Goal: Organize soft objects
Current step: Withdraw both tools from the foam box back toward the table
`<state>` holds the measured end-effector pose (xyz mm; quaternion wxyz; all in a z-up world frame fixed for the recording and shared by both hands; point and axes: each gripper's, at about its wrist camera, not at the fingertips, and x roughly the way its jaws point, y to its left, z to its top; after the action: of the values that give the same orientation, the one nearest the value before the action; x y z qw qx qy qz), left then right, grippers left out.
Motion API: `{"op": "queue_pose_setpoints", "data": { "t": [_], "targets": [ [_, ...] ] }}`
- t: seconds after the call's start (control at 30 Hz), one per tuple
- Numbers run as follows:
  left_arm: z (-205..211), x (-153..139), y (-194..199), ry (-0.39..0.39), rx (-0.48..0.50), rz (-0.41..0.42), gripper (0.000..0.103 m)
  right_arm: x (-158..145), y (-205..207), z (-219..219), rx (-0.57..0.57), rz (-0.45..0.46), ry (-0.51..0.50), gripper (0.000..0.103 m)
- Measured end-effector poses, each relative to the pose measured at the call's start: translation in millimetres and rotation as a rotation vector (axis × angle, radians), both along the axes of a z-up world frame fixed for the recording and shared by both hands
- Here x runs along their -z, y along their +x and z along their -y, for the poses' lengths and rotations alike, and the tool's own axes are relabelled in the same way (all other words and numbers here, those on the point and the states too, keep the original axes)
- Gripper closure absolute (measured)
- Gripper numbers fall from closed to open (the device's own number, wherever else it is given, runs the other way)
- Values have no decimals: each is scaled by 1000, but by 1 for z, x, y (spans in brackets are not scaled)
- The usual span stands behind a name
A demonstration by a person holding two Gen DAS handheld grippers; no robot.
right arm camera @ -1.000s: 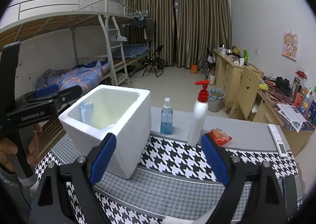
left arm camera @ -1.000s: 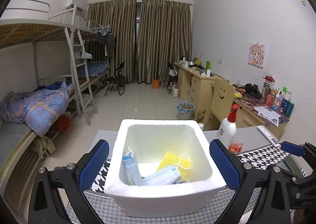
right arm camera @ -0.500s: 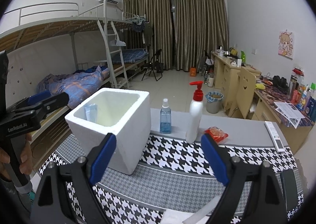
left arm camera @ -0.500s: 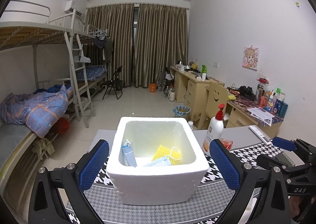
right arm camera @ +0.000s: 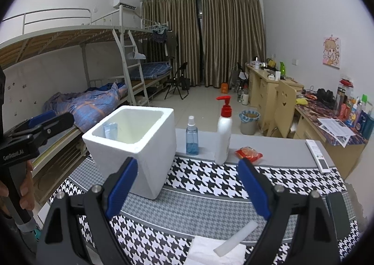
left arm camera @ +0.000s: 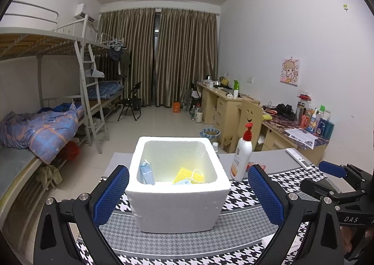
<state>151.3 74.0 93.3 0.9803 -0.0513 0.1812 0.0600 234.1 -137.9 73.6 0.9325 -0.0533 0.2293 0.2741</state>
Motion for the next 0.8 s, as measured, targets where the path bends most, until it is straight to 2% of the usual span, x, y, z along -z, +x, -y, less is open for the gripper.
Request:
{"op": "queue_pose_setpoints", "data": {
  "t": [0.4, 0.8],
  "targets": [
    [17, 0, -22, 15, 27, 20, 1, -1, -19, 14, 36, 16, 12, 13],
    [40, 16, -17, 31, 81, 19, 1, 13, -22, 28, 75, 14, 25, 13]
  ]
}}
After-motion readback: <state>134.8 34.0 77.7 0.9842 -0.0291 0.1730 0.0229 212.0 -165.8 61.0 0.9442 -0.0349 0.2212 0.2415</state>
